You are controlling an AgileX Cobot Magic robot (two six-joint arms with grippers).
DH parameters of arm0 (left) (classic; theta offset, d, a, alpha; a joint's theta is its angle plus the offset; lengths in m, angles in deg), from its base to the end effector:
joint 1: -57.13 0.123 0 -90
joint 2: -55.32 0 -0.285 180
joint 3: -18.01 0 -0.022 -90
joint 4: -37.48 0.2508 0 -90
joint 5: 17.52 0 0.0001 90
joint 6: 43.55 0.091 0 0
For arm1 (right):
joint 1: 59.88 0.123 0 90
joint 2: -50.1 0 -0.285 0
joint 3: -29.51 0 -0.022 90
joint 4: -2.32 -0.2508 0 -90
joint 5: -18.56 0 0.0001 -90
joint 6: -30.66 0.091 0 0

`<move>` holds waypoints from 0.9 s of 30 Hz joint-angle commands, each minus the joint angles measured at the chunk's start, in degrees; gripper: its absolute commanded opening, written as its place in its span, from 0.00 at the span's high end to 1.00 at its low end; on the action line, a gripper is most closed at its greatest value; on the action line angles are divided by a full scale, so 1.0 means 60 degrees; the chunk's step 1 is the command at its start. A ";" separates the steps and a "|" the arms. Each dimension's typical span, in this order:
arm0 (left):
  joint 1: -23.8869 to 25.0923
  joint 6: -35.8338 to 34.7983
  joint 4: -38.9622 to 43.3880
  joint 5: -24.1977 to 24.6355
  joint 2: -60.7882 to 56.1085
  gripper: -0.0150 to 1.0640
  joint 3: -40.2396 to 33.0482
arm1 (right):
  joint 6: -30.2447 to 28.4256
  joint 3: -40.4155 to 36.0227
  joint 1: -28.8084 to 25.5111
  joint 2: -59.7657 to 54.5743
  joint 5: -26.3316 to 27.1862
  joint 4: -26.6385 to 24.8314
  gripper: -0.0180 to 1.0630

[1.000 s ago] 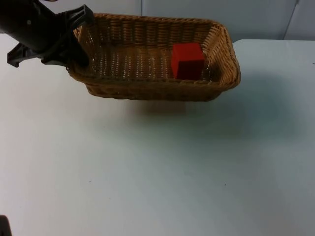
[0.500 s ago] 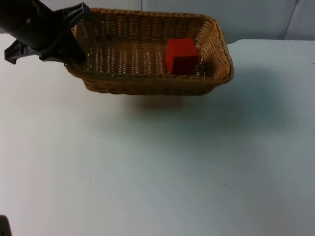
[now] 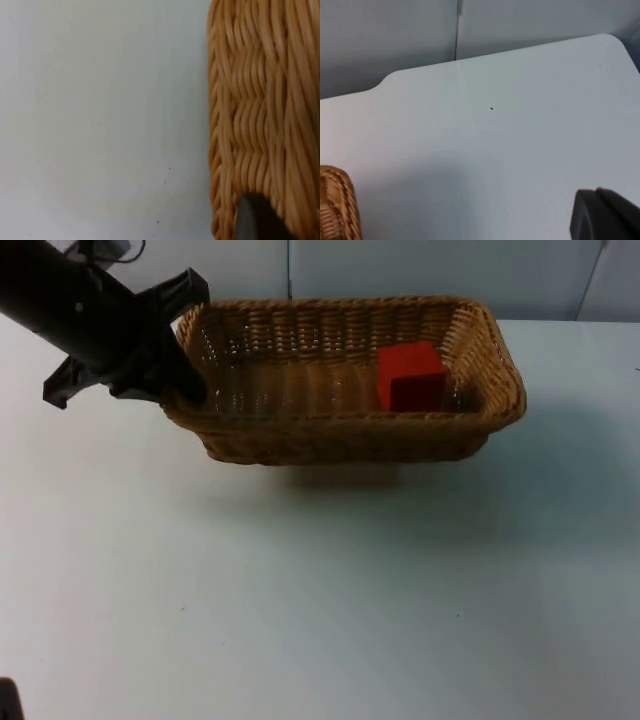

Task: Pick up the basket with the left hand and place the cube into the basket with the right hand.

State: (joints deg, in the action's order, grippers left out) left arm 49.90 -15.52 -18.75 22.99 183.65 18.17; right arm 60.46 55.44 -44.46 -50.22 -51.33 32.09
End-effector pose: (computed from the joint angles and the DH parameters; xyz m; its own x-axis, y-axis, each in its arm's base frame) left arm 0.4120 -0.1019 0.1403 -0.9527 -0.1782 -0.2460 0.0091 0.7928 -0.6094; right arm 0.3359 0.0486 0.4290 -0.7007 0.1006 -0.7064 0.2837 0.9476 -0.1465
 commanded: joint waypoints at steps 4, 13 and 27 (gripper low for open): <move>-0.0386 0.0435 -0.0355 0.0023 0.0395 0.99 0.0092 | 0.0007 0.0058 -0.0060 0.0028 -0.0013 -0.0018 0.98; -0.0652 0.1010 -0.0511 -0.0026 0.0794 0.96 0.0092 | 0.0007 0.0058 -0.0060 -0.0011 -0.0013 -0.0013 0.98; -0.0632 0.0951 -0.1017 0.0050 0.0794 0.27 0.0574 | -0.0065 0.0058 -0.0060 -0.0051 -0.0013 -0.0524 0.98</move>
State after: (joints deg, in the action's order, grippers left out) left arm 46.28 -9.56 -23.58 22.53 188.82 19.83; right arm 60.46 55.44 -44.46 -50.45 -51.43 28.94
